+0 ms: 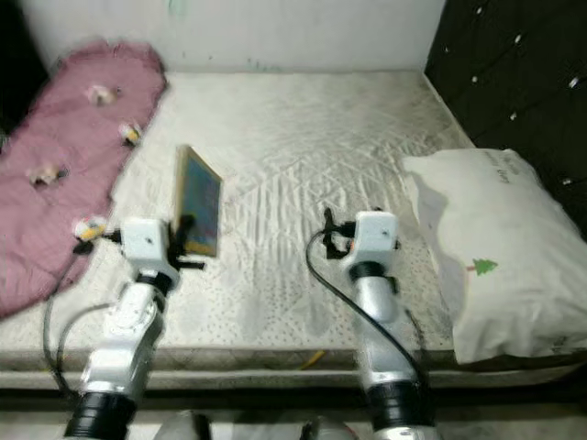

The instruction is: Clean up the room

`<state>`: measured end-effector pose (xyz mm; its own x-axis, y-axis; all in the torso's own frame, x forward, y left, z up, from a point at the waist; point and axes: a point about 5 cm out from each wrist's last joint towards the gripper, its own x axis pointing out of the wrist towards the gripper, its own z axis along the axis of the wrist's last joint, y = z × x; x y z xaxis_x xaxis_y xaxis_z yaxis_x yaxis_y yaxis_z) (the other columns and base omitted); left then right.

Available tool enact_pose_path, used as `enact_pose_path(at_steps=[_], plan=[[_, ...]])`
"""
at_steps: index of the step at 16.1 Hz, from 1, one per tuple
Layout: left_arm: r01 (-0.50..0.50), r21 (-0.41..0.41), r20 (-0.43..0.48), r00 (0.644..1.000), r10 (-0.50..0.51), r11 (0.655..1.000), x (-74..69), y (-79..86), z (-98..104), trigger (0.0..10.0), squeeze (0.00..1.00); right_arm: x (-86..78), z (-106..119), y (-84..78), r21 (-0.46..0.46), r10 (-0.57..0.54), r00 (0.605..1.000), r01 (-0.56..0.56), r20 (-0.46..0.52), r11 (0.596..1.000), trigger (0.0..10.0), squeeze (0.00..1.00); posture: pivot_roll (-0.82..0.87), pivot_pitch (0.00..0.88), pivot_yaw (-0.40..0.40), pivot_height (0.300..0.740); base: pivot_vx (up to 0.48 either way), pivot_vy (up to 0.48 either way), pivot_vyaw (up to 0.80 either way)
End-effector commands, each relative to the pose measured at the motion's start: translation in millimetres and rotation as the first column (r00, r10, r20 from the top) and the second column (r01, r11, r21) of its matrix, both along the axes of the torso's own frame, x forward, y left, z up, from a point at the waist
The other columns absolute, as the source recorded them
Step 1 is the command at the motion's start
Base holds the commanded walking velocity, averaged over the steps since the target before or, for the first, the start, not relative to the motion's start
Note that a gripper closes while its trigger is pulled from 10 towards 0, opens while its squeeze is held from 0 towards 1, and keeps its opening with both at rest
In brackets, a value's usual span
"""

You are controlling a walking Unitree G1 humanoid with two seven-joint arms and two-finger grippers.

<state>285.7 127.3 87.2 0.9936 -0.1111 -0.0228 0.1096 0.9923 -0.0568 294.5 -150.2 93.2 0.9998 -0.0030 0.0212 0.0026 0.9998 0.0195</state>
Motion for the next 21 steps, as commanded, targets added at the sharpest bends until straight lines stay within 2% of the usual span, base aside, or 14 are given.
enact_pose_path(at_steps=[1,11,12,17,19,20,21], plan=[[0.008,-0.002,0.048,0.999,-0.008,1.000,1.6,-0.4,10.5,10.0,0.00,2.0,3.4,1.4,0.008,0.004,1.000,-0.004,0.013,1.000,10.0,0.00,-0.06,0.021,0.004,0.740,0.000,-0.270,0.00],[0.022,0.000,0.043,0.999,-0.022,1.000,3.1,-2.6,10.4,10.0,0.00,1.2,1.1,2.2,0.006,0.002,1.000,-0.003,0.008,1.000,10.0,0.00,-0.06,0.023,0.008,0.740,0.000,-0.286,0.00],[0.018,0.026,0.040,0.999,-0.019,1.000,3.0,-2.8,9.1,10.0,0.00,1.2,0.7,2.2,0.005,0.003,1.000,-0.003,0.007,1.000,10.0,0.00,-0.06,0.023,0.008,0.740,0.000,-0.247,0.00],[-0.038,0.021,0.029,0.999,0.038,0.999,-0.5,3.8,4.3,10.0,0.00,0.1,-1.8,2.9,0.004,0.003,1.000,-0.003,0.001,1.000,10.0,0.00,-0.06,0.018,0.007,0.740,0.000,0.000,0.00],[-0.022,-0.001,0.015,1.000,0.022,1.000,-2.3,4.3,0.2,10.0,0.00,-0.3,-2.5,2.3,0.004,0.001,1.000,-0.001,-0.001,1.000,10.0,0.00,-0.06,0.016,0.008,0.740,0.000,0.000,0.00],[0.002,0.008,0.040,0.999,-0.002,1.000,-3.2,4.5,0.9,10.0,0.00,-0.3,-2.5,1.8,0.004,-0.002,1.000,0.002,-0.001,1.000,10.0,0.00,-0.06,0.020,0.008,0.740,0.000,0.000,0.00],[-0.033,0.080,0.072,0.997,0.027,0.996,-3.5,8.3,-0.1,10.0,0.00,-0.4,-2.7,1.4,0.004,-0.005,1.000,0.005,-0.002,1.000,10.0,0.00,-0.06,0.021,0.008,0.740,0.000,0.000,0.00]])
